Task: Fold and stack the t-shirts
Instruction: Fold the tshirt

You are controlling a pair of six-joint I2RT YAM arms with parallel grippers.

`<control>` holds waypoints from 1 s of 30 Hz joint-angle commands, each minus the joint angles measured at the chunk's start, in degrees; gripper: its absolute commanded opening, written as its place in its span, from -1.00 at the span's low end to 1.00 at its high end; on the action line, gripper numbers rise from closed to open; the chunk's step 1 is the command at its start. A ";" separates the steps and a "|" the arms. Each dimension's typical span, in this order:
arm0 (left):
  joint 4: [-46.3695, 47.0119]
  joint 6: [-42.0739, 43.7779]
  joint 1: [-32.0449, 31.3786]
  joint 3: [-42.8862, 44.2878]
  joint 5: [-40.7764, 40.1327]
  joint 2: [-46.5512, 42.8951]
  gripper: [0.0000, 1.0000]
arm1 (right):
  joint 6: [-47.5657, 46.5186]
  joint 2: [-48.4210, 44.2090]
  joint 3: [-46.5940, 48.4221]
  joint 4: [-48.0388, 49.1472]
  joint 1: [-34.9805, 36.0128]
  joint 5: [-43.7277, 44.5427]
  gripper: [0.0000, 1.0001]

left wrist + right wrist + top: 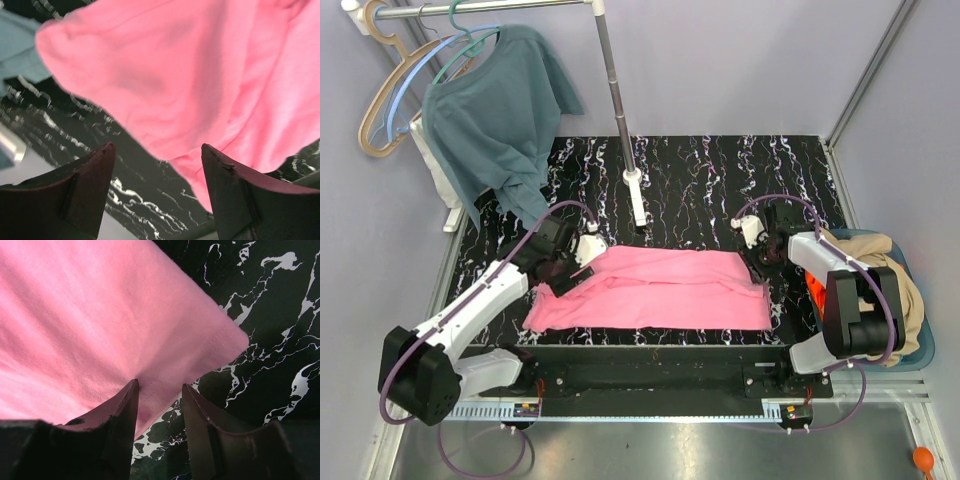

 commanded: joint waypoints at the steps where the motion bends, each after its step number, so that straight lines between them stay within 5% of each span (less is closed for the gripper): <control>1: -0.75 3.29 -1.27 3.29 10.98 2.41 0.51 | 0.74 0.60 2.30 0.56 0.48 1.60 -0.07; 8: -1.01 5.50 -2.59 3.46 18.12 6.28 0.49 | 0.91 0.51 1.95 0.47 0.48 1.59 -0.07; 13: 0.66 6.38 -2.59 3.47 18.30 9.88 0.20 | 0.83 -0.20 1.25 0.39 0.48 1.59 -0.07; 26: 6.19 7.08 -2.59 0.92 15.57 16.47 -0.03 | 0.48 -2.48 -1.12 0.39 0.48 0.89 -0.07; 30: 8.12 6.91 -2.59 -0.05 14.61 17.71 -0.24 | 0.56 -3.27 -1.39 0.30 0.48 0.54 -0.07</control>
